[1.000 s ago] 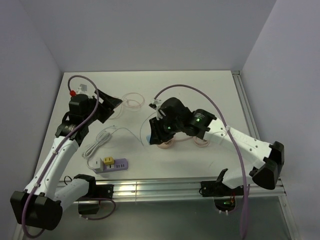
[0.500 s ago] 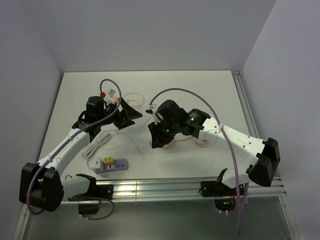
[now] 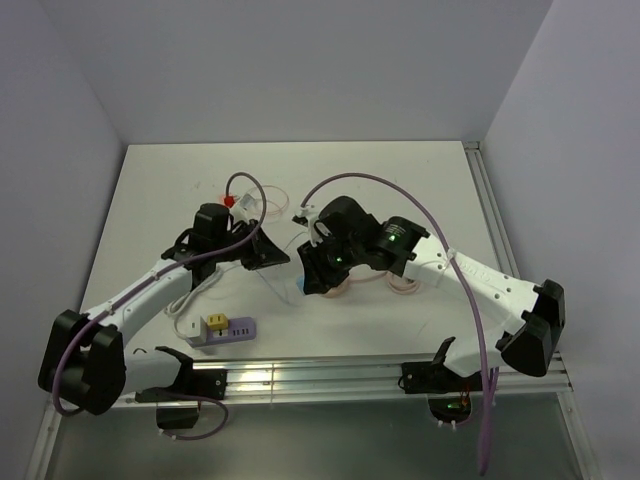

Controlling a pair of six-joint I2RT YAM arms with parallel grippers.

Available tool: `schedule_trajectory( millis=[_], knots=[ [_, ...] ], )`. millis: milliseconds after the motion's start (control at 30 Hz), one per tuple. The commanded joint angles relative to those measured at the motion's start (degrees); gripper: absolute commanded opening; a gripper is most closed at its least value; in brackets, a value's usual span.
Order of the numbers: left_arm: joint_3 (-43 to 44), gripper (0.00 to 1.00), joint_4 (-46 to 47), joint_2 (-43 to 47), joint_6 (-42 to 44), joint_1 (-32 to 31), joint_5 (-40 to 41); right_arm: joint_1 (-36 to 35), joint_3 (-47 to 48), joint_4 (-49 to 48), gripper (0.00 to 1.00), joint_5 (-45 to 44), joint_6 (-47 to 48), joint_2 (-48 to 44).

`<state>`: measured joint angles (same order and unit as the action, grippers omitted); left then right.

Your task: Insert the plug

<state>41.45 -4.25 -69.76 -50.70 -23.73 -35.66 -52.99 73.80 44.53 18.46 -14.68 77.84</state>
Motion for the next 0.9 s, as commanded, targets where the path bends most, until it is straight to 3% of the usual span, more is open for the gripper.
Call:
schedule_trajectory(
  millis=[0, 33, 233, 333, 567, 867],
  knots=[
    [2.5, 0.06, -2.1, -2.6, 2.4, -0.1, 6.5, 1.2, 3.5, 0.4, 0.00, -0.7, 1.4, -1.0],
    [3.3, 0.00, -3.6, -2.9, 2.4, -0.1, 8.8, 1.5, 3.9, 1.0, 0.00, -1.1, 1.4, -0.3],
    [9.3, 0.00, -15.4, -0.7, -0.9, -0.1, 34.8, 2.0, 9.9, 9.1, 0.00, -8.0, 1.8, 9.2],
    [10.7, 0.00, -16.3, -0.2, -2.1, -0.1, 39.1, 2.4, 12.8, 12.4, 0.00, -11.9, 1.5, 15.3],
    [10.9, 0.00, -13.9, -3.5, -2.8, -0.1, 36.2, 3.3, 18.7, 16.6, 0.00, -18.3, 0.7, 26.9],
    [9.2, 0.00, -14.0, -3.6, -4.3, -0.1, 36.7, 3.8, 19.5, 18.0, 0.00, -22.5, 0.2, 32.4]
  ],
)
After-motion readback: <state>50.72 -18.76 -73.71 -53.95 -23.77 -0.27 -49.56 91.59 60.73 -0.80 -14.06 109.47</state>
